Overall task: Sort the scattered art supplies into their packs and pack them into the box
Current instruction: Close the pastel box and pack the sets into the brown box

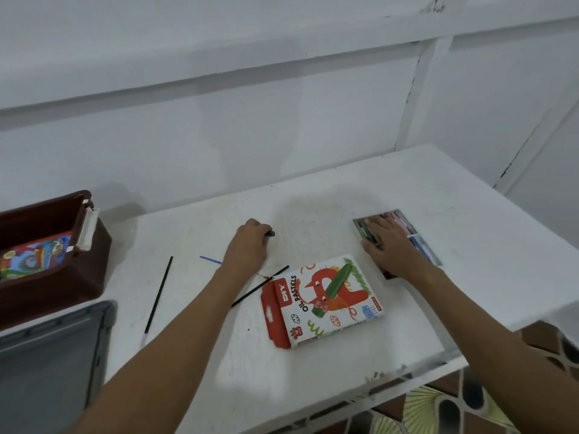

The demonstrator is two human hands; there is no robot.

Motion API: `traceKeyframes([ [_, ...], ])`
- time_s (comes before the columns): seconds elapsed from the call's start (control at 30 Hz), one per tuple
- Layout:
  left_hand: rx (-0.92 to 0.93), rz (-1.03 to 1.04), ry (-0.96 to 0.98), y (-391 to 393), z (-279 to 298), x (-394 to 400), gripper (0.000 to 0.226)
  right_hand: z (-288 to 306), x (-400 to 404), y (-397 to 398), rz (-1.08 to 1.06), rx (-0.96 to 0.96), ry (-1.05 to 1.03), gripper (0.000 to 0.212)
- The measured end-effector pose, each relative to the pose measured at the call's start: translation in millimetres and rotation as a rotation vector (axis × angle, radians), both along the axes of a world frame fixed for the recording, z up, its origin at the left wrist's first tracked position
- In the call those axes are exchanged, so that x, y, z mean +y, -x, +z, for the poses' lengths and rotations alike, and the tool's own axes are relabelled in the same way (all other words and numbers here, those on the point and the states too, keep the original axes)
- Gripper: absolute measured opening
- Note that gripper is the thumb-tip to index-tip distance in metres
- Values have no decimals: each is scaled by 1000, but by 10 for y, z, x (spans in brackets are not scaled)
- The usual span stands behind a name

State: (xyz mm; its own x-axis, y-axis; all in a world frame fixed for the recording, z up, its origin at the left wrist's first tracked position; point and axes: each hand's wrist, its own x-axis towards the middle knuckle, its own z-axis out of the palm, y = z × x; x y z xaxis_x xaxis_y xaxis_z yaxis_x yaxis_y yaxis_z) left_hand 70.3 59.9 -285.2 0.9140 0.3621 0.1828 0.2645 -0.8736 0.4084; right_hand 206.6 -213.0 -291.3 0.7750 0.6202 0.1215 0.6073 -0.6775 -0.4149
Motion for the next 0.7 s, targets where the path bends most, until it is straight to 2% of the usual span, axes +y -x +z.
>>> traceKeyframes([
  [0.2,-71,-245,38,-435,124,-969,26,-16,-636,-116,-80,35,20,58],
  [0.33,-120,-367,12,-721,160,-1549,28,4,-1076,-149,-135,37,39,42],
  [0.47,-96,-462,-36,-937,183,-2030,31,-28,-1351,-171,-196,75,95,35],
  [0.7,14,-623,-190,-1139,184,-2419,31,18,-1461,-157,-98,228,-36,27],
])
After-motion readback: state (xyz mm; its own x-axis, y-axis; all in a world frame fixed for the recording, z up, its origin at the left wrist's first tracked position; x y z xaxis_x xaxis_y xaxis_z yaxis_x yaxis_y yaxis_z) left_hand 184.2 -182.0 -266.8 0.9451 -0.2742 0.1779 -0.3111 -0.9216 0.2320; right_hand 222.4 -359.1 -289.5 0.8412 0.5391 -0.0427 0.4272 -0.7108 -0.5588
